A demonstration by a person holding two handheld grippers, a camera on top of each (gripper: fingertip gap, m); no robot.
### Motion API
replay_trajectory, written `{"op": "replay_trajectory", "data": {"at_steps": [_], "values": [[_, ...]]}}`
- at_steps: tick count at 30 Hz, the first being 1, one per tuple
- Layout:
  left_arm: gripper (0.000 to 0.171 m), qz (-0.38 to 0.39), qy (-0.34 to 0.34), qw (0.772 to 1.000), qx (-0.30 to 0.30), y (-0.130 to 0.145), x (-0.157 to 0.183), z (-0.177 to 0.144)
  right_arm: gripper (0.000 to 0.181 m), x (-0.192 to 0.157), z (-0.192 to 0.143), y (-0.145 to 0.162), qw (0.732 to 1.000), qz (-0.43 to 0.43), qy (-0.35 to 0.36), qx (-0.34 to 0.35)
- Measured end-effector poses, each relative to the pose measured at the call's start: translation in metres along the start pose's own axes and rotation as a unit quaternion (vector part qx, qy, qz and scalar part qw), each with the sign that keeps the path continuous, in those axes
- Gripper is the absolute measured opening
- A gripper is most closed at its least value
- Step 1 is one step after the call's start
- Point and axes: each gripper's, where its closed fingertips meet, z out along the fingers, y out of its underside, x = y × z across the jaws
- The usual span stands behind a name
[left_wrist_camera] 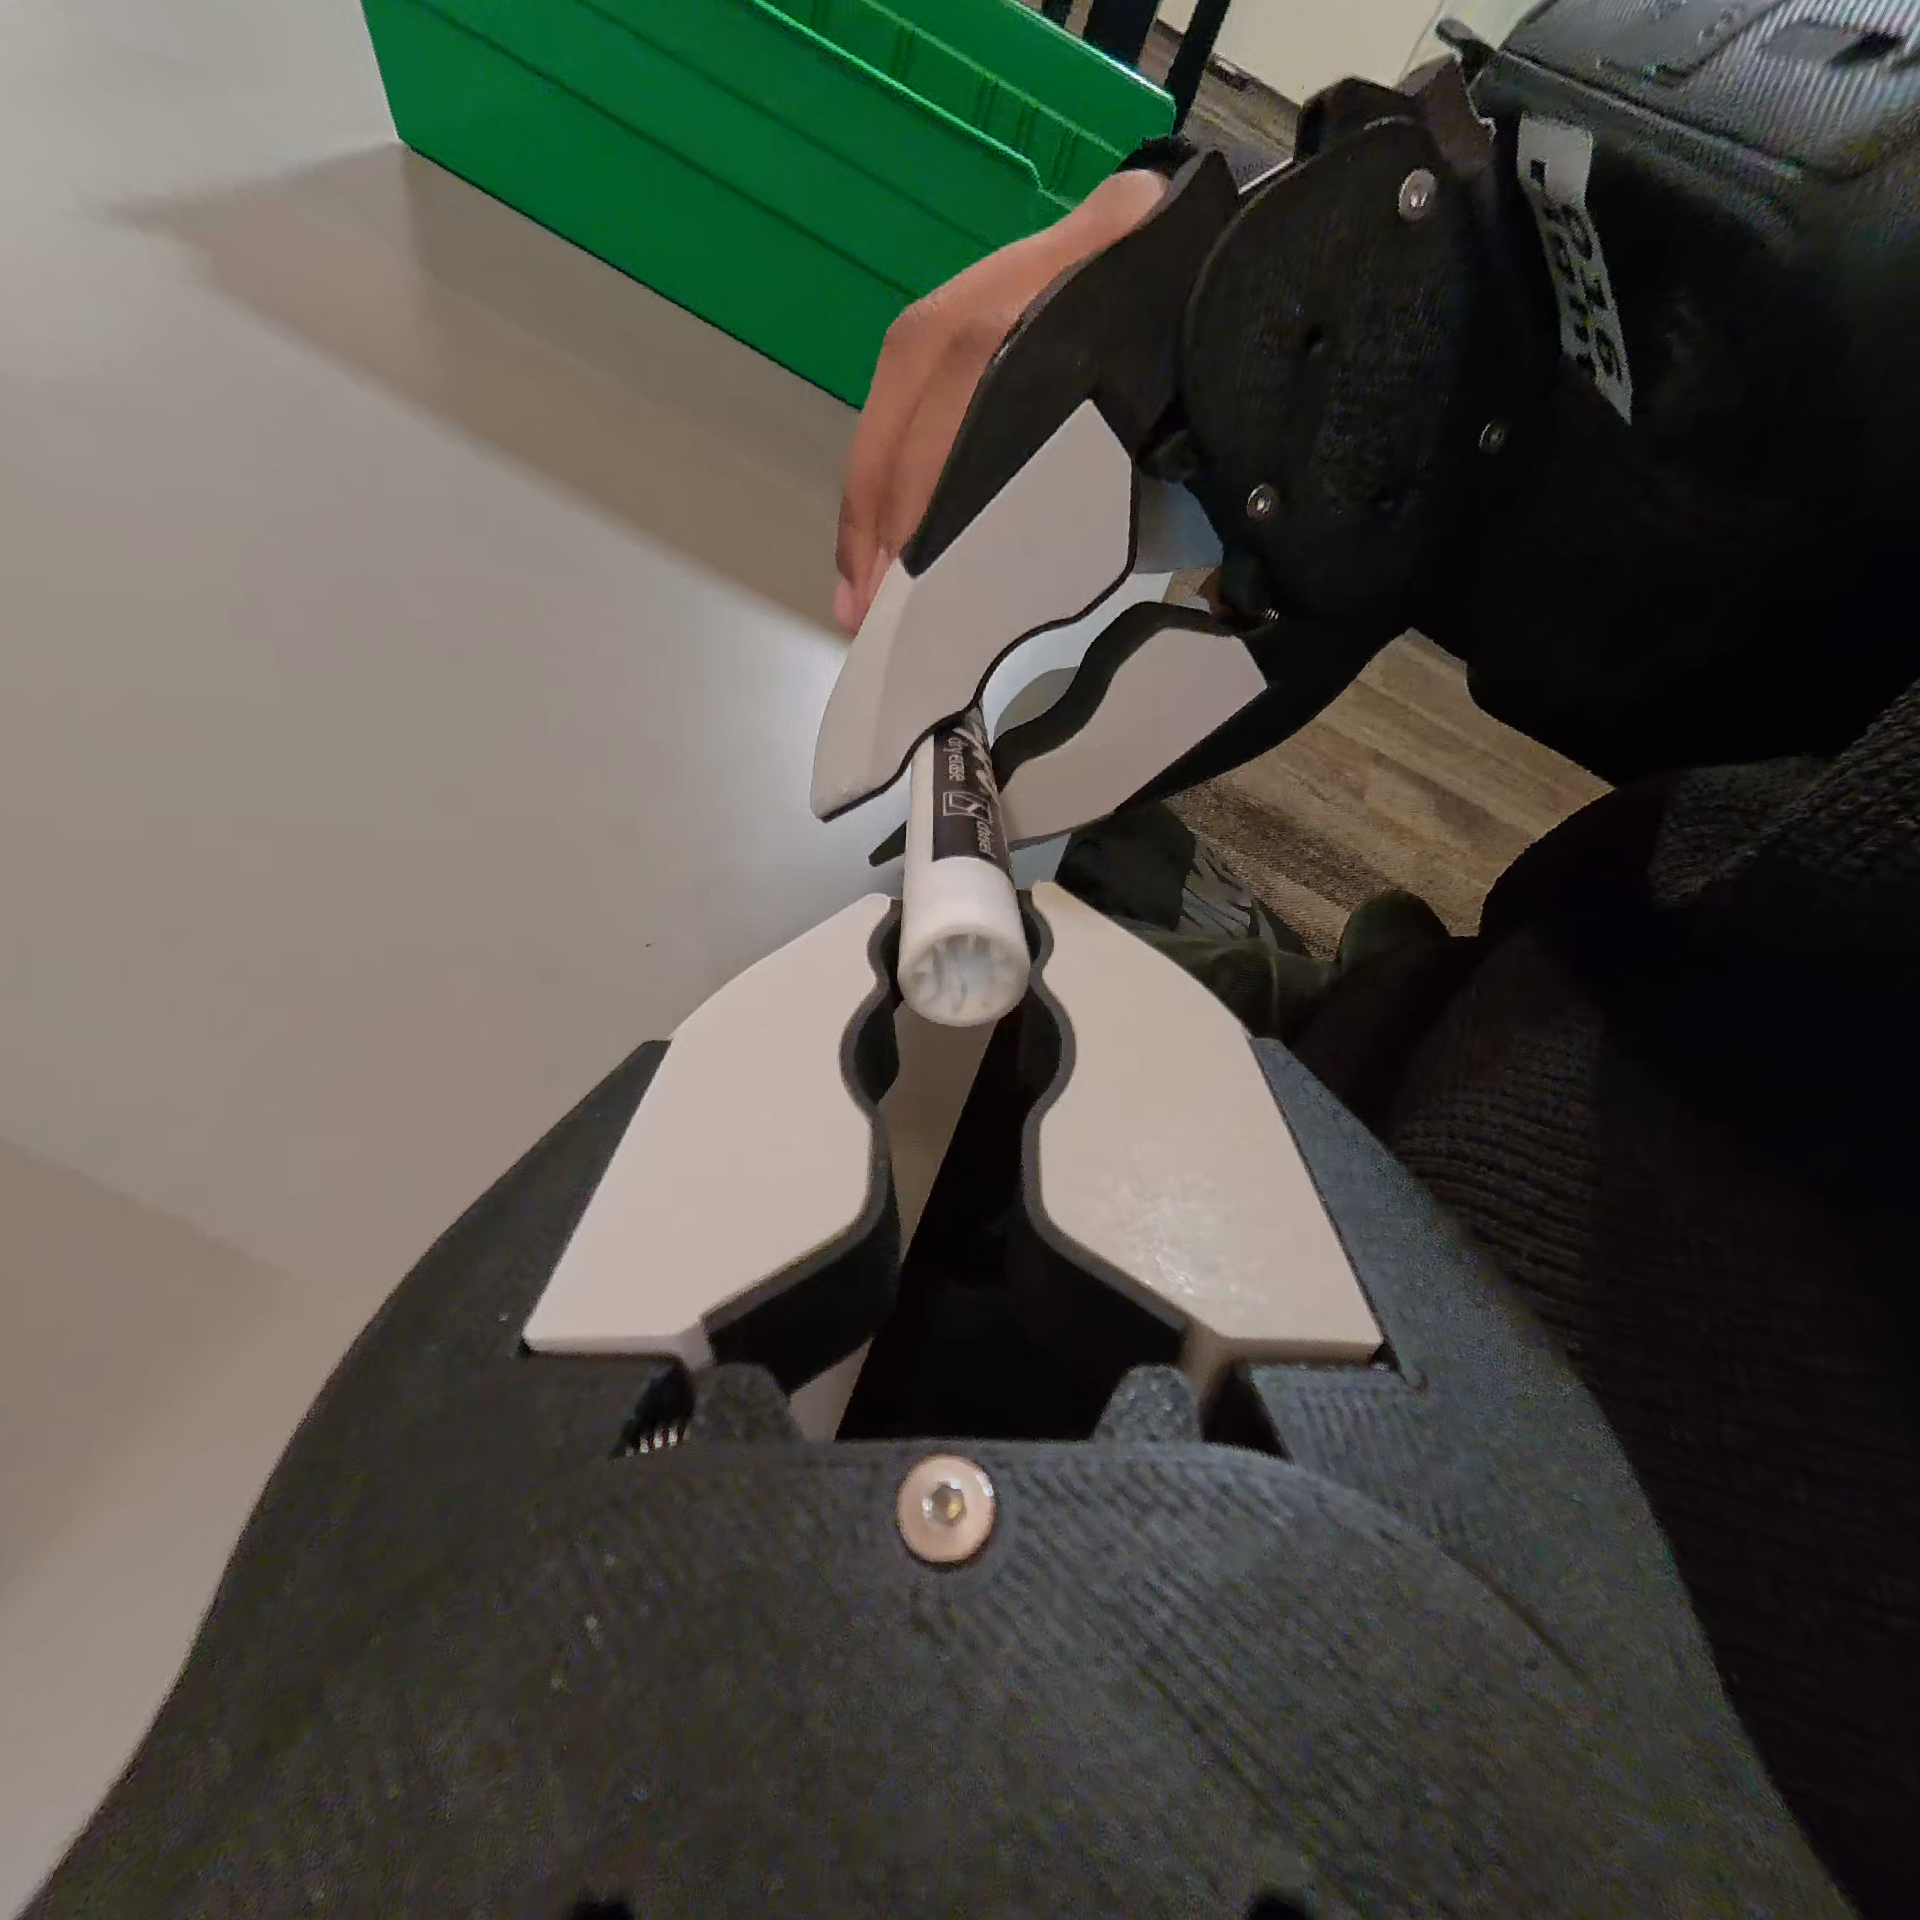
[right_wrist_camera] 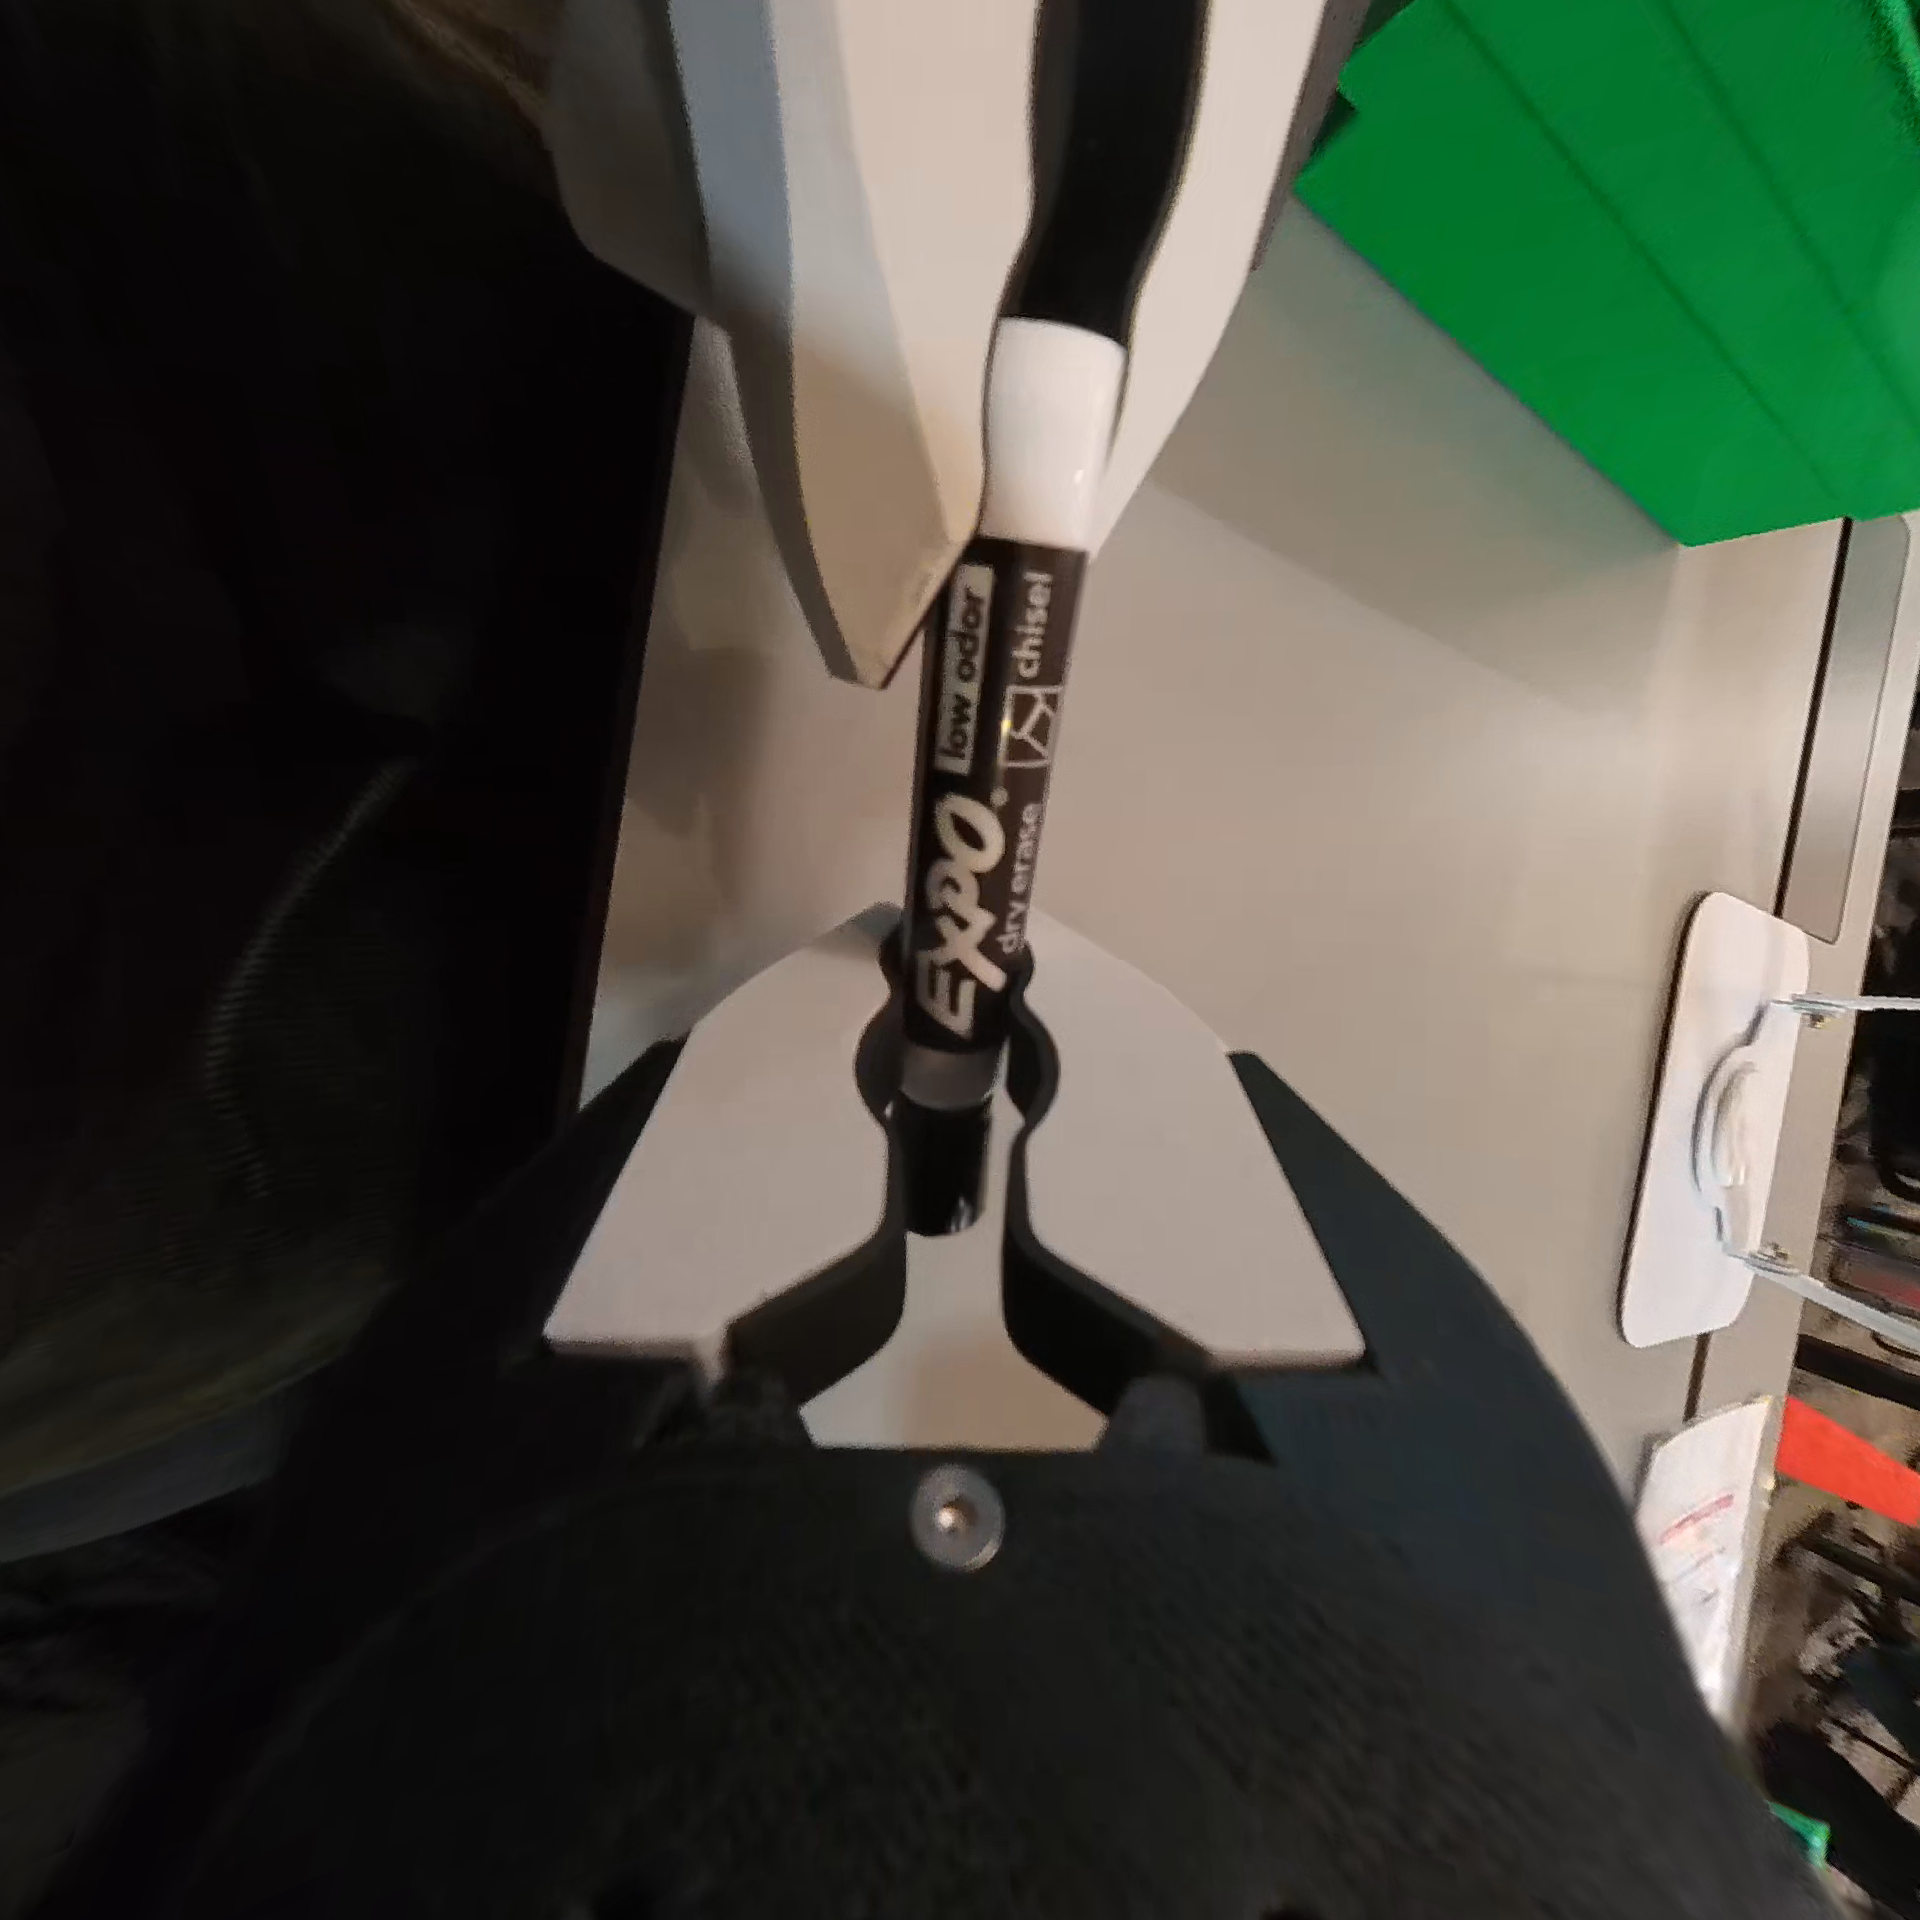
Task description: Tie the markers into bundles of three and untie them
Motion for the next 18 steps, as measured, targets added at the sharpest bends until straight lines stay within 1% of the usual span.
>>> {"op": "replay_trajectory", "data": {"at_steps": [4,9,12,14,18], "values": [[0.021,0.006,-0.006,1.0,-0.002,0.002,-0.001,0.001,0.015,0.002,0.001,0.003,1.0,-0.019,0.009,-0.024],[0.021,0.017,-0.024,0.999,0.02,-0.002,-0.004,0.0,0.014,0.008,-0.004,0.004,0.999,-0.005,0.001,-0.031],[0.028,0.01,-0.053,0.998,0.043,-0.008,-0.013,-0.004,0.013,0.005,-0.005,0.013,0.997,0.038,-0.04,-0.05],[0.034,-0.009,-0.061,0.997,0.053,-0.01,-0.019,-0.006,0.013,0.004,-0.006,0.018,0.995,0.065,-0.058,-0.053],[0.034,-0.058,-0.053,0.994,0.072,-0.014,-0.025,-0.009,0.013,0.001,-0.012,0.033,0.984,0.126,-0.107,-0.072]]}}
